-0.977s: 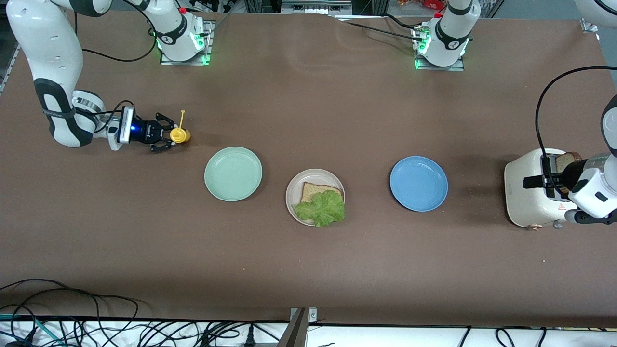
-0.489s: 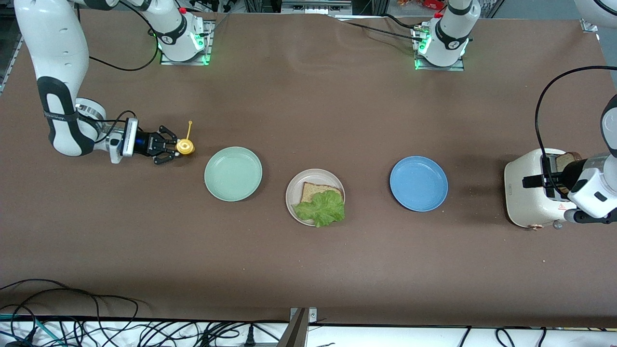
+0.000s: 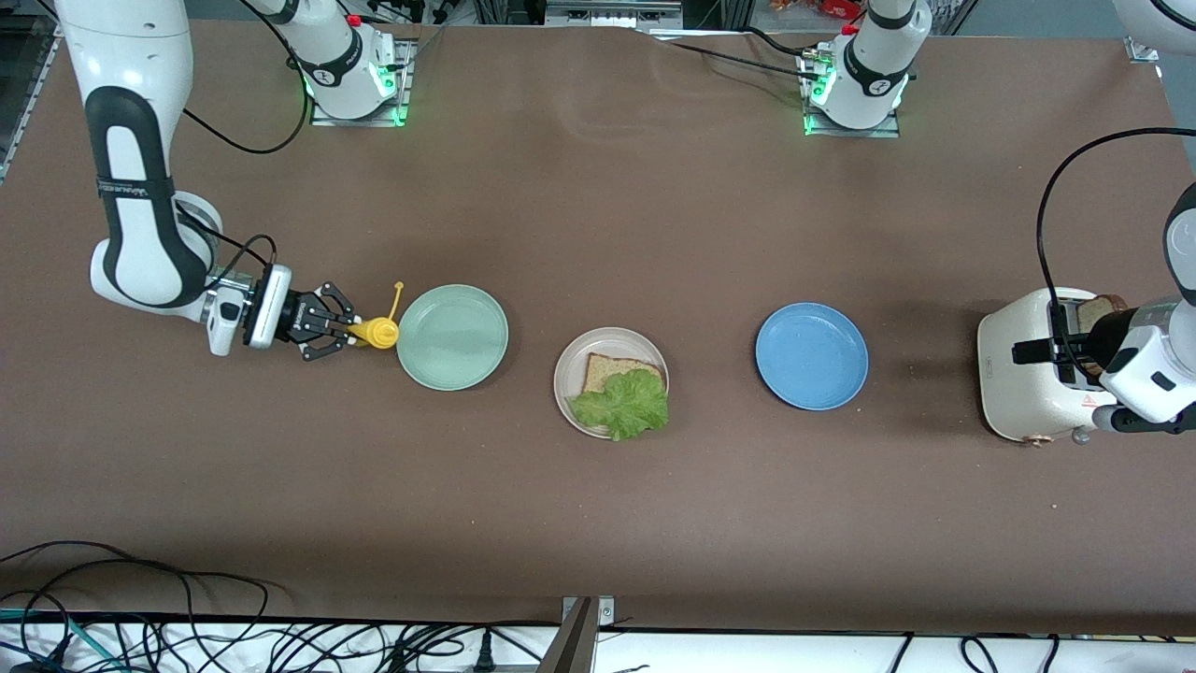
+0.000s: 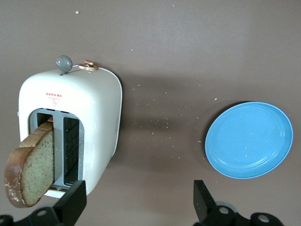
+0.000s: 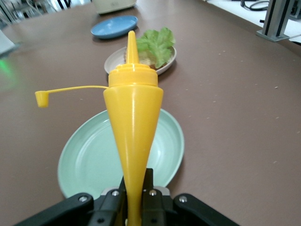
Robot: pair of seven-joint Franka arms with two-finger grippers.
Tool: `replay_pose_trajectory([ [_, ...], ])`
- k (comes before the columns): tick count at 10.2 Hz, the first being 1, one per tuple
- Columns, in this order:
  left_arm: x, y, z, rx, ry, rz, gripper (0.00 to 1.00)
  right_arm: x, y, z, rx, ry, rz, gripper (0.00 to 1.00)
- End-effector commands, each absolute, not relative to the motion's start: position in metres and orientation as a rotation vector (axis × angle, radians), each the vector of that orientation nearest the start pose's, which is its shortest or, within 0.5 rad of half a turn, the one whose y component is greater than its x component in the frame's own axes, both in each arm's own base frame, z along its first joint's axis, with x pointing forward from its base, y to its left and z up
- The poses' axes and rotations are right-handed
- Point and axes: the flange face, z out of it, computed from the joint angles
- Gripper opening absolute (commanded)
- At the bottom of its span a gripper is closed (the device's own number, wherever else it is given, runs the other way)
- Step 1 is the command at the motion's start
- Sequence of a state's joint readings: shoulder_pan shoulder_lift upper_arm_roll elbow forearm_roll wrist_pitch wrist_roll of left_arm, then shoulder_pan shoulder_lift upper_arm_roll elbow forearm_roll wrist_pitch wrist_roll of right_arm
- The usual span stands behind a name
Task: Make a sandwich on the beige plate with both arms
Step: 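Tilt the mustard bottle over the sandwich with the right gripper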
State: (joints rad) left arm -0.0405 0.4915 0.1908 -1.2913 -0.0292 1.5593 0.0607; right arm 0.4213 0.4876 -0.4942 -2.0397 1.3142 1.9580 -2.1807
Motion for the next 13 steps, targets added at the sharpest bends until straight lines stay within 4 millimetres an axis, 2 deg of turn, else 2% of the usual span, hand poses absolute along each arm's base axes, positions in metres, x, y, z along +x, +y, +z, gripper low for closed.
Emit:
replay_pose_trajectory([
  [1, 0.668, 0.071, 0.457, -3.042, -0.105, 0.35, 1.0, 0.613, 0.078, 0.262, -2.027, -1.478, -0.629, 0.0],
  [3, 0.668, 0.071, 0.457, -3.042, -0.105, 0.35, 1.0, 0.63, 0.125, 0.288, -2.161, -1.531, -0.536, 0.0],
  [5, 0.668, 0.071, 0.457, -3.042, -0.105, 0.35, 1.0, 0.637, 0.175, 0.303, -2.289, -1.606, -0.445, 0.0],
  [9, 0.668, 0.071, 0.457, -3.042, -0.105, 0.35, 1.0, 0.642, 0.257, 0.315, -2.574, -1.664, -0.244, 0.0],
  [12, 0.668, 0.071, 0.457, -3.042, -0.105, 0.35, 1.0, 0.627, 0.329, 0.316, -2.772, -1.72, -0.187, 0.0],
  [13, 0.668, 0.071, 0.457, -3.042, -0.105, 0.35, 1.0, 0.618, 0.351, 0.312, -2.797, -1.796, -0.176, 0.0],
])
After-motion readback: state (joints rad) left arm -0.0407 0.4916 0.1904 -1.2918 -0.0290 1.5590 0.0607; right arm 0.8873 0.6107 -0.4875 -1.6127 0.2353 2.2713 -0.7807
